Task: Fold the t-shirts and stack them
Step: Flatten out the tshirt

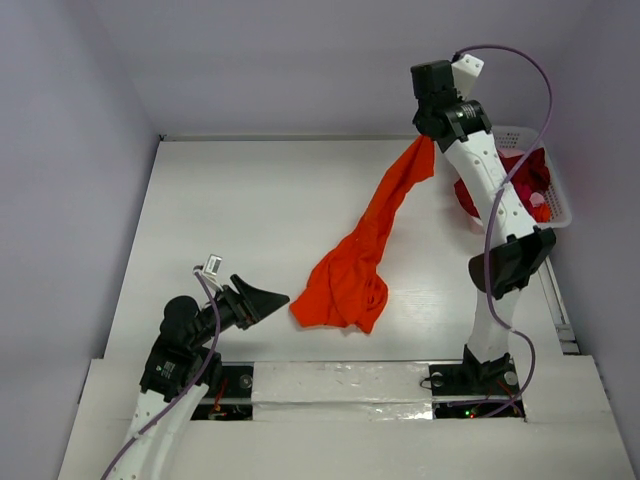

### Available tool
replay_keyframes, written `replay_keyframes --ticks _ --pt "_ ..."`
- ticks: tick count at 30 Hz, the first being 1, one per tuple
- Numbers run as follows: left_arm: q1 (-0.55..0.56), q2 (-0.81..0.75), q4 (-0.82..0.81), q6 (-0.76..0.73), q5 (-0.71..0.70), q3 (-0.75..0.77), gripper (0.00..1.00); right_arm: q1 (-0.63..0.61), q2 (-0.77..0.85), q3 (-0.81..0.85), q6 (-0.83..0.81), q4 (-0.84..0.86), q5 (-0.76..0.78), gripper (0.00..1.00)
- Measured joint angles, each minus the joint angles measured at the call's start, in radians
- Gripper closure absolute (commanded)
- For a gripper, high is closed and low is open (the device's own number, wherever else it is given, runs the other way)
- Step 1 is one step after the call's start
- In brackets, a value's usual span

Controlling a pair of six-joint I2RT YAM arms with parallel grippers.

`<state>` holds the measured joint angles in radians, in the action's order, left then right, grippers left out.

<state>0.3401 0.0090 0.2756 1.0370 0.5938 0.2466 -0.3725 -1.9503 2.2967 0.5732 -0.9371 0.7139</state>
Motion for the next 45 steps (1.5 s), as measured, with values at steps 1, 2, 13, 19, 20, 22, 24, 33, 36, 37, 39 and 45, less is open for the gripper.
replay_keyframes --ticks 1,2,13,19,20,22,24,33,36,37,39,45 --pt "0.0 0.0 0.004 0.0 0.0 0.0 0.01 0.013 -0.005 0.002 0.001 0.0 -0.001 1.0" --pt "0.0 0.0 0.007 0.0 0.0 0.0 0.01 0.024 -0.009 0.002 0.003 0.0 -0.003 1.0" --pt "0.0 0.0 0.021 0.002 0.0 0.001 0.01 0.09 -0.021 -0.106 0.012 0.015 -0.042 1.0" --pt "0.0 0.0 0.016 0.026 0.009 0.0 0.01 0.09 -0.021 -0.195 0.011 0.052 -0.071 1.0" --pt "0.0 0.0 0.013 0.028 0.009 0.0 0.01 0.09 -0.021 -0.212 0.01 0.061 -0.076 1.0" --pt "0.0 0.0 0.008 0.036 0.011 0.0 0.01 0.09 -0.021 -0.248 0.01 0.084 -0.083 1.0" --pt "0.0 0.0 0.001 0.043 0.014 0.0 0.01 0.09 -0.021 -0.279 0.01 0.095 -0.089 1.0" --pt "0.0 0.0 -0.065 0.073 0.031 -0.052 0.01 0.09 -0.021 -0.314 0.011 0.147 -0.116 1.0" --pt "0.0 0.0 -0.07 0.082 0.031 -0.088 0.01 0.09 -0.019 -0.359 0.01 0.171 -0.121 1.0" --pt "0.0 0.0 -0.069 0.084 0.031 -0.093 0.01 0.09 -0.019 -0.375 0.01 0.175 -0.121 1.0" --pt "0.0 0.0 -0.072 0.084 0.031 -0.097 0.01 0.09 -0.019 -0.397 0.008 0.183 -0.122 1.0" --pt "0.0 0.0 -0.122 0.083 0.031 -0.097 0.01 0.09 -0.009 -0.435 0.006 0.206 -0.122 1.0"
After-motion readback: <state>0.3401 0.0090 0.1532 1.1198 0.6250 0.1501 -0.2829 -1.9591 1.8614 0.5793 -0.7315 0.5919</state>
